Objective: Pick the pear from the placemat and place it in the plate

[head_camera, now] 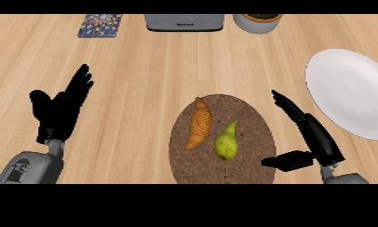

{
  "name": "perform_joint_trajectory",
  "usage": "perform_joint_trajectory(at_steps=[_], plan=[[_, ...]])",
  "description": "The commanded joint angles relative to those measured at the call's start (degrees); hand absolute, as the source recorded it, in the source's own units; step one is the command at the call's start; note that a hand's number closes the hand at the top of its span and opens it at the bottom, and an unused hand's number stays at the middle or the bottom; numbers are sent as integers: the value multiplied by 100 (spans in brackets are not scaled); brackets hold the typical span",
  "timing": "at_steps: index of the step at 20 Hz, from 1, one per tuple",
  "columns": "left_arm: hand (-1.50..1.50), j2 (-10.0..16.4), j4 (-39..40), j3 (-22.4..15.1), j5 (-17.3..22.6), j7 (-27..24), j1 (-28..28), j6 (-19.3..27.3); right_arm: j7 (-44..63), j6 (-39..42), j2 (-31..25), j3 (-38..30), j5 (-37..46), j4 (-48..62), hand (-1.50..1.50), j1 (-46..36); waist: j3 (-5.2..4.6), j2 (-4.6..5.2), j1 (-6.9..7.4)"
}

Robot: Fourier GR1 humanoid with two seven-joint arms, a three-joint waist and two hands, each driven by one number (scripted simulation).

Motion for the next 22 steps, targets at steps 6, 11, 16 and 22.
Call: perform_joint_trajectory(at_steps=[6,11,16,22], plan=[[0,-151,222,265,-96,-8,-154,-281,1615,810,-195,422,318,-617,-150,-335,-2,4,3],[0,-257,-90,180,-309,238,-44,-153,1878,650,59,922,1199,-328,-150,-548,2,2,43],[0,-165,397,558,-292,-131,-119,-538,2573,1021,173,984,1433,-304,-150,-799,-1,7,20],[0,-650,35,358,-768,111,-50,-179,2415,1463,402,944,1770,308,-150,-1069,2,7,24]])
